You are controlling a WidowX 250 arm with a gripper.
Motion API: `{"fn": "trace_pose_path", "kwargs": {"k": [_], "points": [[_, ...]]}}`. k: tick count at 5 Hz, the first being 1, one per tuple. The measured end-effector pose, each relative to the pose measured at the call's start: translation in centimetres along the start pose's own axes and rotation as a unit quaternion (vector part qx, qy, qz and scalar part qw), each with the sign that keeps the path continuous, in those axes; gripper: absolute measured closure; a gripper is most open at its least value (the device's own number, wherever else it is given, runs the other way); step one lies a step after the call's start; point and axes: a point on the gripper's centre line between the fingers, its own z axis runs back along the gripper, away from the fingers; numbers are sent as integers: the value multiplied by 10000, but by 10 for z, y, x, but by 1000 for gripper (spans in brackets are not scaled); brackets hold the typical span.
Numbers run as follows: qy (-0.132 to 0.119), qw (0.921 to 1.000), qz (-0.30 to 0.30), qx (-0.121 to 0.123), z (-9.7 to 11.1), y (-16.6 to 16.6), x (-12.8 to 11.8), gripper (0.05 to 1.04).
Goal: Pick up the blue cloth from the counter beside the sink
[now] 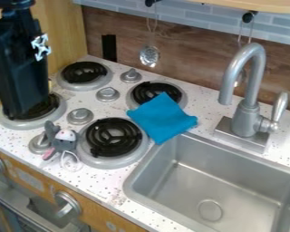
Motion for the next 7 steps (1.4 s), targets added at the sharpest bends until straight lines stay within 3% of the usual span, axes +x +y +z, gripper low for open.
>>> {"fn": "trace_pose_path", "kwargs": {"k": [1, 2, 3, 4, 6, 7], "points": [[15, 10000, -14, 2, -2, 0, 0, 83], [-126, 9999, 30, -32, -17, 1, 32, 83], [-124, 9999, 69, -26, -43, -6, 74, 83], [-222, 9991, -64, 344, -67, -4, 123, 83], [-316, 9987, -162, 373, -136, 5, 210, 83], [-615, 9972, -154, 389, -146, 16, 243, 83]]}}
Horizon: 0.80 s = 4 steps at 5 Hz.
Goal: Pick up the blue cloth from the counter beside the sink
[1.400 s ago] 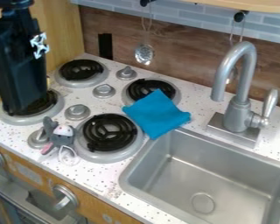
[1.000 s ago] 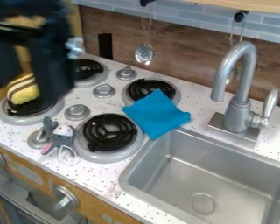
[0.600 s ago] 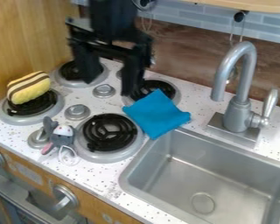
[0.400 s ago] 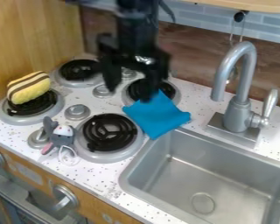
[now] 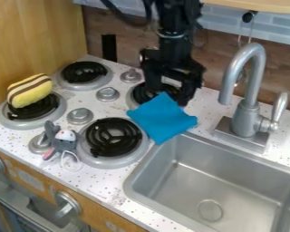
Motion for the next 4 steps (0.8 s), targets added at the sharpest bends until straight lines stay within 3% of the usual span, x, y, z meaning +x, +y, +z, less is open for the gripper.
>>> {"fn": "trace_pose_path", "kwargs": {"k": [4], "points": [[1, 10000, -8, 6, 0, 2, 1, 83]]}}
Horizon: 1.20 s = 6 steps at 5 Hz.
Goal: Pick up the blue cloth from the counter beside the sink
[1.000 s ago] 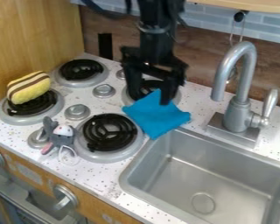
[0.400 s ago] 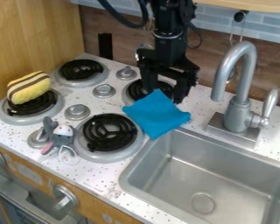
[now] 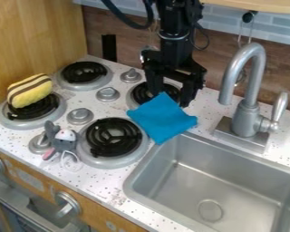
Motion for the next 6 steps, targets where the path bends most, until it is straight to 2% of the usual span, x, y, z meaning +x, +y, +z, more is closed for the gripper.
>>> {"fn": "trace_pose_path", "kwargs": {"k": [1, 2, 3, 4, 5, 6], "points": [[-51, 9999, -135, -39, 1, 16, 22, 83], [-6, 9998, -190, -95, -2, 23, 31, 83], [-69, 9996, -194, 167, -4, 39, 40, 83], [23, 9986, -195, 498, -11, 57, 40, 83], [-40, 9965, -34, 831, -11, 76, 41, 83], [42, 9960, 209, 866, -23, 99, 35, 83]]}}
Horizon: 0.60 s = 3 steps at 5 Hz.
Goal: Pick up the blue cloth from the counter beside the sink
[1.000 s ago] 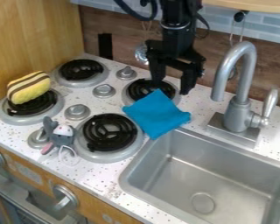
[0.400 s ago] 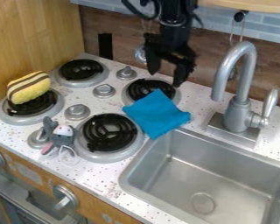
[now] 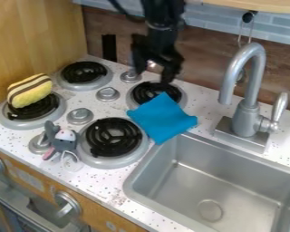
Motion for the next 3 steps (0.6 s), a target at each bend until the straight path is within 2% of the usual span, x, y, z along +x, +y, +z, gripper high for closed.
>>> {"fn": "trace_pose_path", "kwargs": {"k": [2, 3], "points": [[61, 9989, -110, -442, -36, 10, -15, 83], [-1, 9974, -210, -693, -50, 9, -25, 83]]}}
